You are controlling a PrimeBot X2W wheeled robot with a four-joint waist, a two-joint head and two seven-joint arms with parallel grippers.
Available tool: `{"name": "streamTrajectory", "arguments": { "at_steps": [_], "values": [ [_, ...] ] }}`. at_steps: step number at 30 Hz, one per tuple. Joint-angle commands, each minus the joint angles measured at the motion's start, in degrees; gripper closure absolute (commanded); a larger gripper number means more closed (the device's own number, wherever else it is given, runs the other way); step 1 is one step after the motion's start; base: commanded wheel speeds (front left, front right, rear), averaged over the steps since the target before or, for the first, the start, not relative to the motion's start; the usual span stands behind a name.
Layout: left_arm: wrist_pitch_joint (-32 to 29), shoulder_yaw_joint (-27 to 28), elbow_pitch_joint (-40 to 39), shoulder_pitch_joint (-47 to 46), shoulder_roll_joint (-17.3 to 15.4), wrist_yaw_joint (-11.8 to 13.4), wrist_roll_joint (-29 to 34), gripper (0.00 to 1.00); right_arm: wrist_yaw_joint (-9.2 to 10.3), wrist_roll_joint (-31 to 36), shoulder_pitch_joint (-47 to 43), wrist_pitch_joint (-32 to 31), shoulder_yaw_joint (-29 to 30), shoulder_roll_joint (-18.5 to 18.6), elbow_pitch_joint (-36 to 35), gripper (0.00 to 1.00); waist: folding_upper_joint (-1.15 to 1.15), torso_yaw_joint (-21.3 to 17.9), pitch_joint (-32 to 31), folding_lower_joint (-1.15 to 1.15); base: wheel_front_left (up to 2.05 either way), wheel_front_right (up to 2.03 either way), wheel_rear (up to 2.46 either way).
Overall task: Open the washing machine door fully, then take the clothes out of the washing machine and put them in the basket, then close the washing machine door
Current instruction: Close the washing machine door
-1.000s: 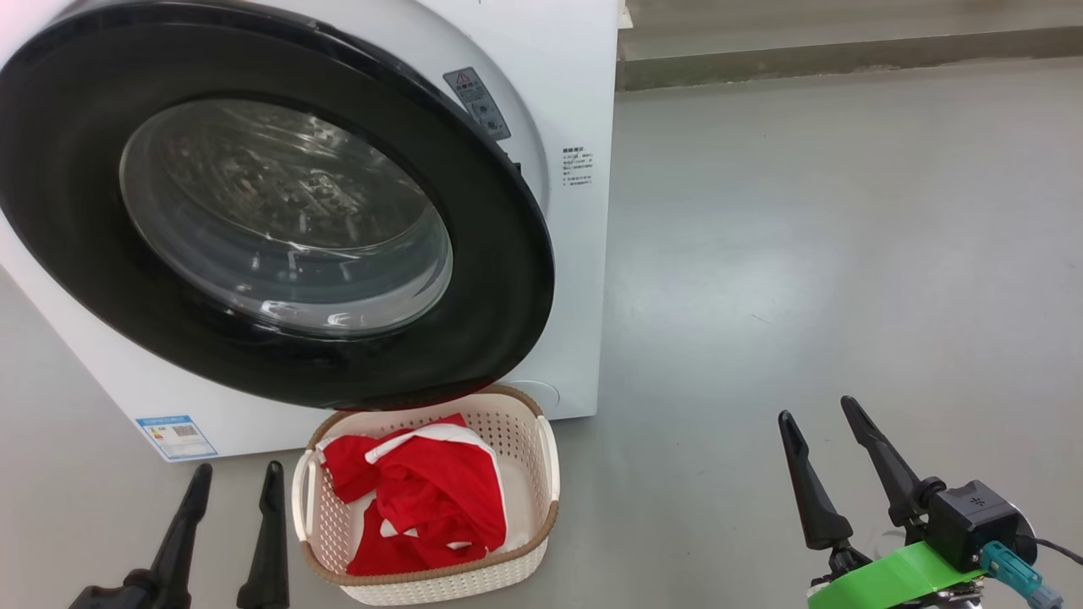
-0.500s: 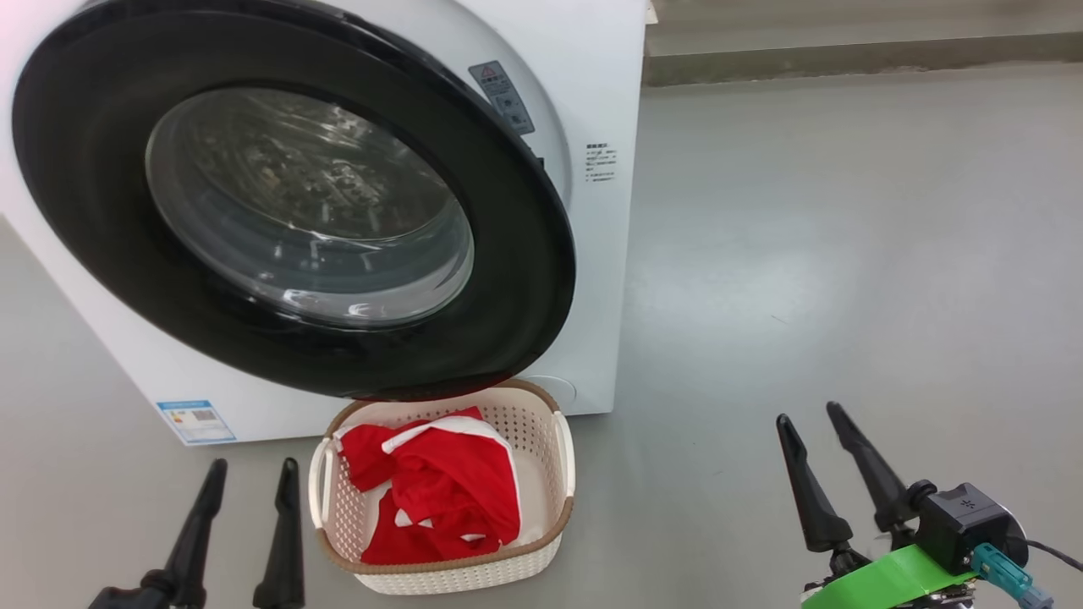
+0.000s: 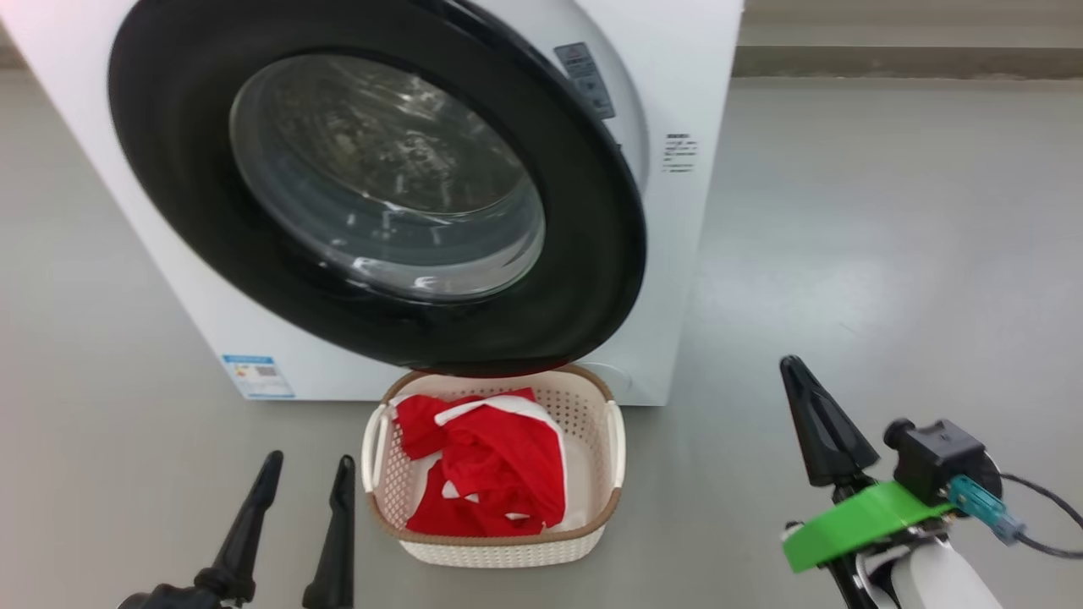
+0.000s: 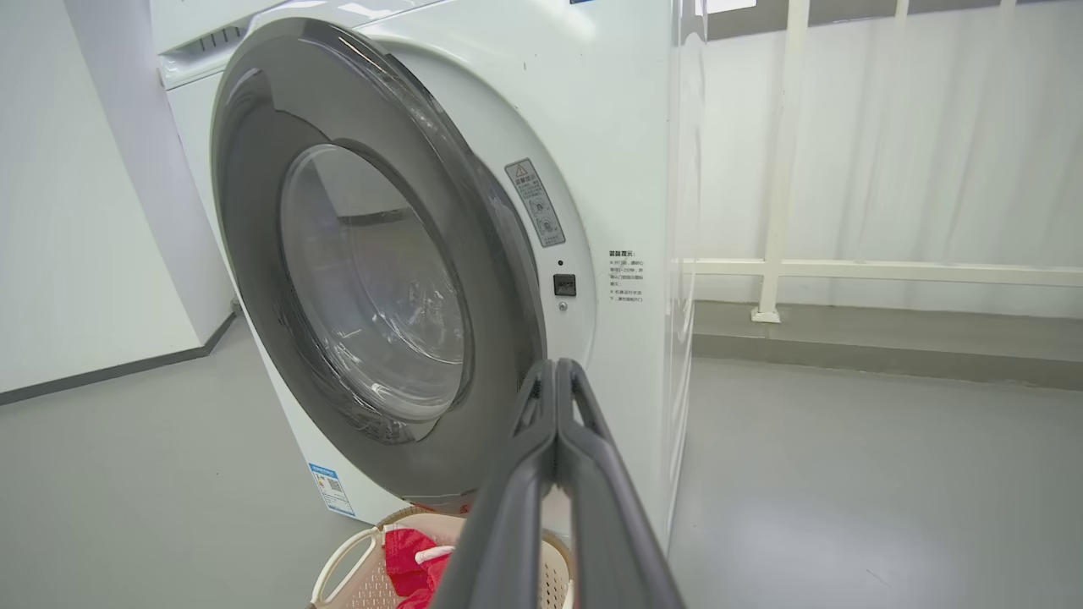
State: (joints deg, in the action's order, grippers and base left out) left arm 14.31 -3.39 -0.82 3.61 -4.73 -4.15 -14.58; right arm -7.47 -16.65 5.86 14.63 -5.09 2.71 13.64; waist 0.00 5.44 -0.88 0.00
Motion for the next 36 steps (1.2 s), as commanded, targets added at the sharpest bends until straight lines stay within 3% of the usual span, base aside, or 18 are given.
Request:
{"name": "streamTrajectory", "arguments": {
  "at_steps": [1, 18, 31, 36],
  "values": [
    [0.69, 1.09, -2.01, -1.91, -0.15, -0.60, 0.56, 0.00, -0.02, 0.50, 4.69, 0.37, -2.41, 0.34, 0.89, 1.00, 0.00, 3.01, 1.30, 0.00, 0.00, 0.00, 0.00],
    [0.50, -4.40, -1.65, -5.03, -0.17, -1.86, -0.28, 0.00, -0.02, -5.19, 26.33, 0.37, -12.21, 5.73, 18.97, 1.00, 0.00, 14.34, 7.65, 0.00, 0.00, 0.00, 0.00],
    [0.66, -6.64, -0.59, -8.44, 1.02, -1.69, -1.16, 0.00, -0.02, -6.99, 39.72, 0.37, -13.04, 9.40, 26.07, 1.00, 0.00, 18.12, 15.05, 0.00, 0.00, 0.00, 0.00],
    [0.67, -6.86, -0.67, -9.60, 1.37, -1.68, -1.26, 0.00, -0.02, -7.91, 41.91, 0.37, -10.67, 9.47, 27.58, 1.00, 0.00, 18.87, 16.56, 0.00, 0.00, 0.00, 0.00]
  ]
}}
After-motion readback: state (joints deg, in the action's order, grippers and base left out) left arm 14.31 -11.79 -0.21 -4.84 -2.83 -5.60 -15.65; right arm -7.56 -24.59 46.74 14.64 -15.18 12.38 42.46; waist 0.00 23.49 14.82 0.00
